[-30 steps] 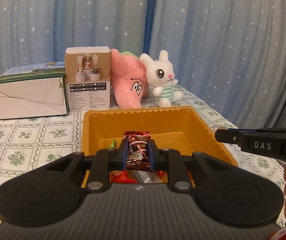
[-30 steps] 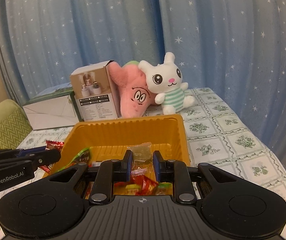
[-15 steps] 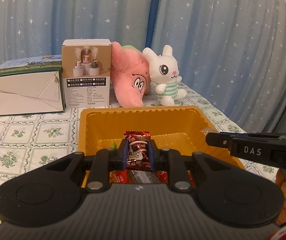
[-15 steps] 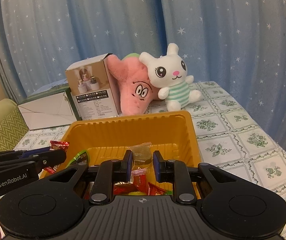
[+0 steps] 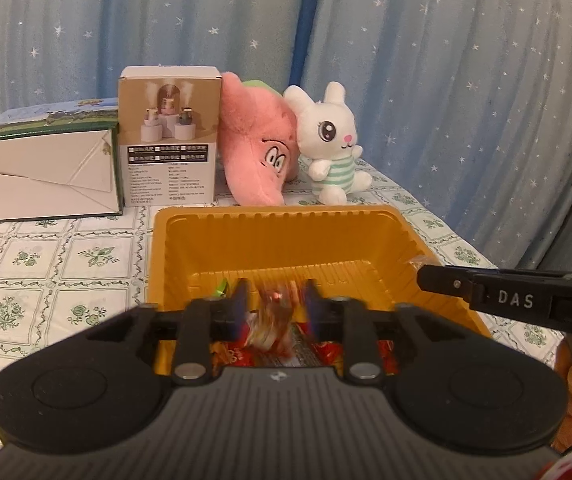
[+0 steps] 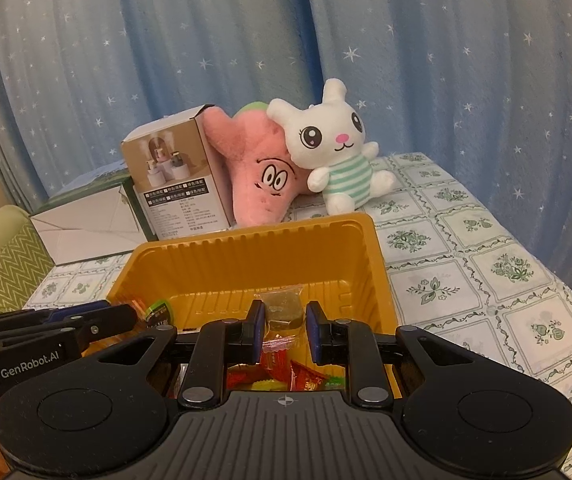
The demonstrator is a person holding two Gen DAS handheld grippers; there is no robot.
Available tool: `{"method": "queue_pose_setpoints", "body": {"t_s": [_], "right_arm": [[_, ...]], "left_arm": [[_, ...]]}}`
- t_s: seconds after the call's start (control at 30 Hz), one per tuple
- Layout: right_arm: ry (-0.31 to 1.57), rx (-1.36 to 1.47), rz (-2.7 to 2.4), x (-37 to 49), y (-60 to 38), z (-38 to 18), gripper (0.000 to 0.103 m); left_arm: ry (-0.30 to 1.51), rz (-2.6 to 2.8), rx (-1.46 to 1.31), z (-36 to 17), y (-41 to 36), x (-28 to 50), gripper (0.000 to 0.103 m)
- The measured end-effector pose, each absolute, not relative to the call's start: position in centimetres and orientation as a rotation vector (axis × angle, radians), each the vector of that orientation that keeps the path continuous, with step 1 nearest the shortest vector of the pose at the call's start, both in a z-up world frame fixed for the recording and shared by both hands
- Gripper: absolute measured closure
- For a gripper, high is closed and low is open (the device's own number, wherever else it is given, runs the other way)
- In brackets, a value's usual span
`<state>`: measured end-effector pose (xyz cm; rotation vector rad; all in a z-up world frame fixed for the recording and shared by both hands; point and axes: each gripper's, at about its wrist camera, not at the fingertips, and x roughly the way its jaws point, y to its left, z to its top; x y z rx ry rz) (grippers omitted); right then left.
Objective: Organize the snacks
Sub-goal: 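Open both grippers to drop the chocolate and caramel cube into the tray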
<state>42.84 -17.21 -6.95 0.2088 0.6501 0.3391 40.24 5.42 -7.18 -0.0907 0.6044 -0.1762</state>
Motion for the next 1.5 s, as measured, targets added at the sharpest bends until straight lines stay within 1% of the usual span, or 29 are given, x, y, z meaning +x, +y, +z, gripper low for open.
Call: {"method": "queue_pose_setpoints", "body": {"t_s": [0.03,0.2,0.27,0.47,0.8,0.9,0.97,1.0,1.03,1.17,1.4,1.5], "right_arm": [[0.651,0.21,0.341,42.8,-17.2,-7.0,0.081],[0.656,0.216,0.343,42.9,-17.2,-7.0,0.081],[0.657,0.221,0.344,43.0,-17.2,-7.0,0.081],[0.644,0.23,0.347,42.8,-17.0,-6.8,0.081],[0.634,0.229,0.355,42.7,-16.8,-6.7,0.081],[0.64,0.285,0.386,43.0,-17.2,-7.0,0.08],[0.648,0.322,0.38,43.3,-17.6,-7.2,0.067],[0.642,0.334,0.365,43.3,-18.0,-7.2,0.047],[0.627,0.345,0.348,43.2,-18.3,-7.1,0.035],[0.595,0.372,0.304,43.1,-19.4,-6.6,0.034],[0.606,0.37,0.265,43.3,-19.9,-6.6,0.034],[0.609,0.367,0.253,43.4,-20.1,-6.6,0.034]], "left_arm": [[0.598,-0.171,-0.097,-7.1,5.6,40.2,0.056],[0.594,-0.147,-0.093,-6.8,6.2,40.1,0.056],[0.594,-0.135,-0.076,-6.7,6.1,40.1,0.053],[0.597,-0.127,-0.056,-6.7,6.2,39.9,0.048],[0.606,-0.13,-0.057,-6.9,6.2,39.9,0.047],[0.609,-0.13,-0.049,-6.9,6.0,39.8,0.043],[0.611,-0.127,-0.044,-7.0,6.0,39.7,0.039],[0.612,-0.126,-0.043,-7.1,6.0,39.7,0.039],[0.612,-0.124,-0.043,-7.1,6.0,39.8,0.037],[0.612,-0.119,-0.038,-7.1,6.0,39.8,0.03],[0.612,-0.113,-0.012,-7.2,5.8,39.7,0.026],[0.609,-0.109,0.004,-7.3,5.6,39.6,0.022]]}}
